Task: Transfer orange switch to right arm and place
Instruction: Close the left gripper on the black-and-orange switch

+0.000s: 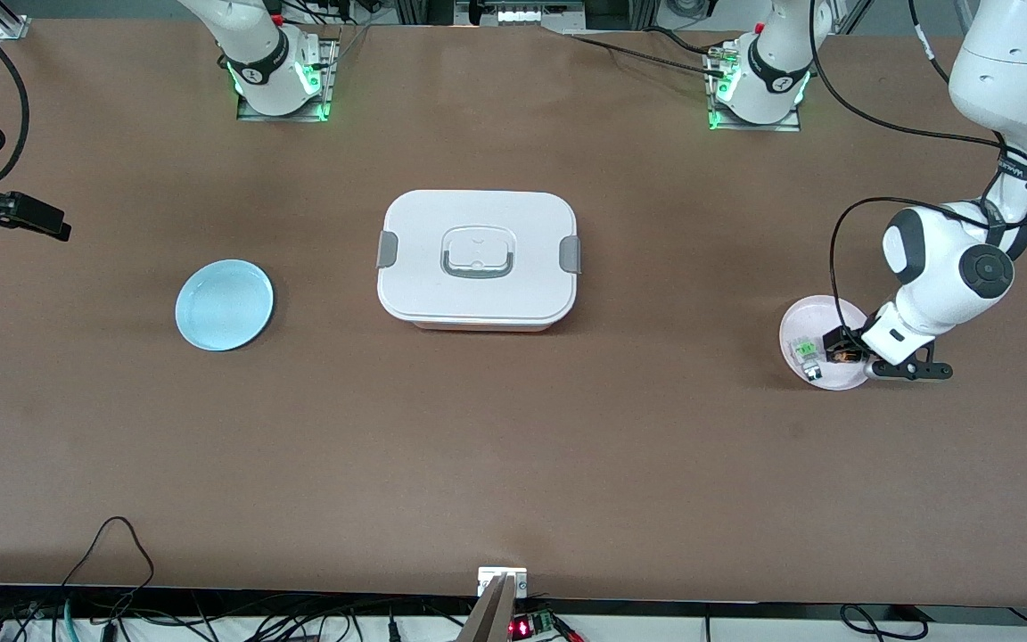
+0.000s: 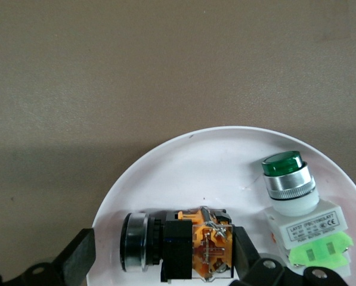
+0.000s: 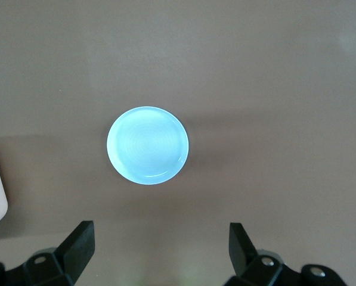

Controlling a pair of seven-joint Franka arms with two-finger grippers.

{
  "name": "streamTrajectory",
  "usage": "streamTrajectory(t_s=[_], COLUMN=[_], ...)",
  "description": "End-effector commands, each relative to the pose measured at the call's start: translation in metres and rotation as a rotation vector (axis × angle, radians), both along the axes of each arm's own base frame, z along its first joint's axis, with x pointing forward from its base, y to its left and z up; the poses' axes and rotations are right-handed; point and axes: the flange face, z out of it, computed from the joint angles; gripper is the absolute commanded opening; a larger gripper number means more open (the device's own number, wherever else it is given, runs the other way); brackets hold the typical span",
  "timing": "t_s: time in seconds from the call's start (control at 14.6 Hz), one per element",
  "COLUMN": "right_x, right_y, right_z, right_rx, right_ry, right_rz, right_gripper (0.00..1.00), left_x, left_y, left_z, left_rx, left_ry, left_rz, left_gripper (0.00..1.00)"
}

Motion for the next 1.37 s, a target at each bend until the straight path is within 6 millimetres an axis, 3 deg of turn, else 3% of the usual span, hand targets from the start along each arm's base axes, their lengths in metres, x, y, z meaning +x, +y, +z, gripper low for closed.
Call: streamTrajectory(t_s=[0.0,0.07,0.2,0.34,0.41,0.55,0.75,0.96,1.3], right_x=[0.003,0.003,0.003,0.003,0.003,0.003,0.003,0.006,0.009], right_y=[-0.001,-0.003,-0.009,-0.011,-0.011,-0.010,-0.015,-0.021,-0.012], right_z=[0.002,0.002,0.002,0.002,0.002,0.002,0.003,-0.014,-0.023], right_rx=[-0.004,-0.004,-0.003,-0.003,-0.003,-0.001,0.069,0.098,0.129], right_ry=[-0.008,-0.009,-0.009,-0.011,-0.011,-0.011,-0.025,0.006,0.029], right_rz=[-0.013,-0.016,-0.027,-0.030,-0.030,-0.029,-0.059,-0.075,-0.060], right_gripper=[1.00,1.00,1.00,1.00,1.00,1.00,1.00,1.00,1.00], left_x=[-0.002,-0.002,-0.002,-0.002,-0.002,-0.001,0.002,0.007,0.008], left_y=[-0.002,-0.002,-0.003,-0.003,-0.003,-0.003,-0.003,-0.024,-0.028], left_z=[-0.002,-0.002,-0.002,-0.002,-0.001,-0.001,0.020,0.065,0.133], left_rx=[0.003,0.003,0.002,0.002,0.004,0.004,0.010,0.003,0.026], left_ry=[0.004,0.004,0.005,0.007,0.006,0.005,0.010,0.025,-0.003], left_rz=[-0.024,-0.024,-0.025,-0.028,-0.053,-0.085,-0.097,-0.123,-0.256], left_gripper=[0.82,0.59,0.38,0.08,0.00,0.00,0.00,0.00,0.00])
